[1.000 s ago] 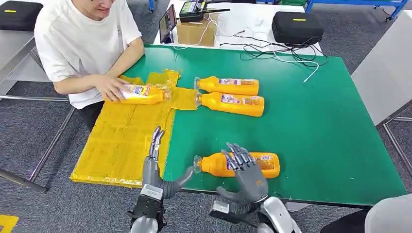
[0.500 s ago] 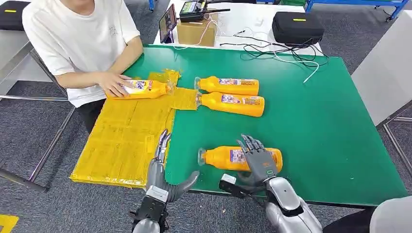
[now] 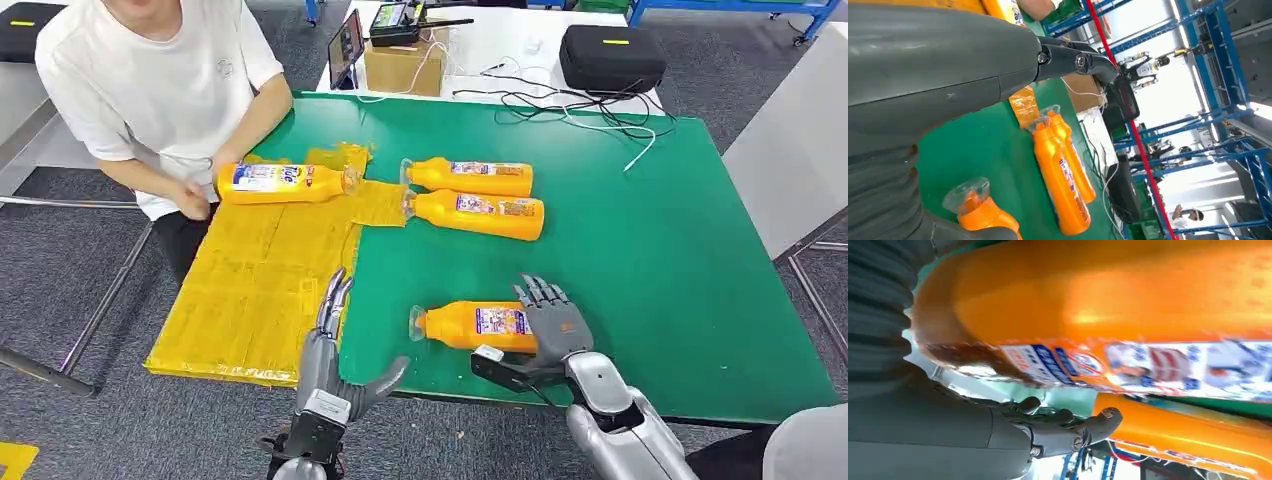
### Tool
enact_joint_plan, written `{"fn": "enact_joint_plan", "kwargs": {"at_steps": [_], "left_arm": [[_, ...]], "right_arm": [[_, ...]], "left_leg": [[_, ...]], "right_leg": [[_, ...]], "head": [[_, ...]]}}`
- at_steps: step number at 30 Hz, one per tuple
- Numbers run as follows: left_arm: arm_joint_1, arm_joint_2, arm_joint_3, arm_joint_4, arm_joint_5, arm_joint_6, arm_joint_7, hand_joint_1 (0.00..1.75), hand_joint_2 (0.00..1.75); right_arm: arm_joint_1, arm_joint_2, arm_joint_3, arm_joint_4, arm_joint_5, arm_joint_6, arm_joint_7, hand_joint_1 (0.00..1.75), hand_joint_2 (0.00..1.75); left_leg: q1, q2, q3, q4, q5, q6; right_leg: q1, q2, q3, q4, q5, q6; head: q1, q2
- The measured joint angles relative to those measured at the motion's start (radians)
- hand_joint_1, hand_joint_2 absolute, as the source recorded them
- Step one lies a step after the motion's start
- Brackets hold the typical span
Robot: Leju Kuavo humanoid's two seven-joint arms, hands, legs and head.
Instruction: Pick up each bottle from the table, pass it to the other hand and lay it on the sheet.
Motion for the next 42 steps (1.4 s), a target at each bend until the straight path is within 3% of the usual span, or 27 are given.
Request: {"fn": "enact_joint_plan", "kwargs": {"at_steps": [6,7,8,9,10,19,24,27,36,42], "left_arm": [[0.01,0.0,0.003,-0.014,-0.007,0.004,0.012,0.0,1.75],[0.012,0.0,0.003,-0.016,-0.01,0.003,0.016,0.0,1.75],[0.015,0.0,0.004,-0.019,-0.013,0.003,0.02,0.0,1.75],[0.015,0.0,0.005,-0.019,-0.018,0.0,0.022,0.0,1.75],[0.015,0.0,0.005,-0.019,-0.019,-0.003,0.025,0.0,1.75],[0.005,-0.005,0.0,-0.019,-0.018,-0.058,0.026,0.0,1.75],[-0.022,-0.005,-0.006,-0.011,0.014,-0.08,0.014,0.0,1.75],[-0.038,-0.005,-0.01,0.0,0.058,-0.068,-0.032,0.0,1.75],[-0.041,-0.011,-0.032,0.0,0.252,-0.059,-0.082,0.0,1.75],[-0.035,-0.001,-0.05,0.0,0.302,-0.105,-0.088,0.0,1.75]], "right_arm": [[0.007,-0.019,-0.005,-0.027,0.075,0.037,0.084,0.0,1.75],[0.007,-0.019,-0.008,-0.029,0.08,0.052,0.092,0.58,1.75],[0.007,-0.021,-0.012,-0.029,0.079,0.066,0.094,1.54,1.75],[0.007,-0.022,-0.015,-0.028,0.068,0.077,0.088,1.59,1.75],[0.006,-0.022,-0.019,-0.026,0.046,0.09,0.072,1.75,1.75],[-0.074,0.007,-0.035,0.142,-0.156,0.089,-0.108,1.75,1.75],[-0.116,0.035,-0.055,0.244,-0.289,0.063,-0.248,1.75,1.75],[-0.115,0.052,-0.09,0.287,-0.446,0.068,-0.384,1.75,1.75],[0.027,0.157,-0.17,0.201,-0.668,-0.03,-0.587,1.75,1.75],[0.124,0.217,-0.171,0.05,-0.694,-0.043,-0.59,1.75,1.75]], "left_leg": [[0.0,0.0,0.0,0.0,0.0,0.0],[0.0,0.0,0.0,0.0,0.0,0.0],[0.0,0.0,0.0,0.0,0.0,0.0],[0.0,0.0,0.0,0.0,0.0,0.0],[0.0,0.0,0.0,0.0,0.0,0.0],[0.0,0.007,0.004,0.0,0.0,0.0],[0.0,0.012,0.009,0.0,0.0,0.0],[0.001,0.012,0.01,0.0,0.0,0.0],[0.001,0.012,0.006,-0.001,0.0,0.0],[0.001,0.009,0.0,-0.001,0.0,0.0]], "right_leg": [[0.0,0.0,0.0,0.0,0.0,0.0],[0.0,0.0,0.0,0.0,0.0,0.0],[0.0,0.0,0.0,0.0,0.0,0.0],[0.0,0.0,0.0,0.0,0.0,0.0],[0.0,0.0,0.0,0.0,0.0,0.0],[0.001,0.003,0.001,0.0,0.002,-0.002],[0.001,0.007,0.003,0.0,0.003,-0.003],[0.001,0.009,0.004,-0.001,0.004,-0.004],[0.002,0.008,0.002,0.0,0.004,-0.004],[0.002,0.007,-0.003,0.0,0.004,-0.005]], "head": [[0.0,0.0],[0.0,0.0],[0.0,0.0],[0.0,0.0],[0.0,0.0],[0.0,0.0],[0.0,0.0],[0.0,0.0],[0.0,0.0],[0.0,0.0]]}}
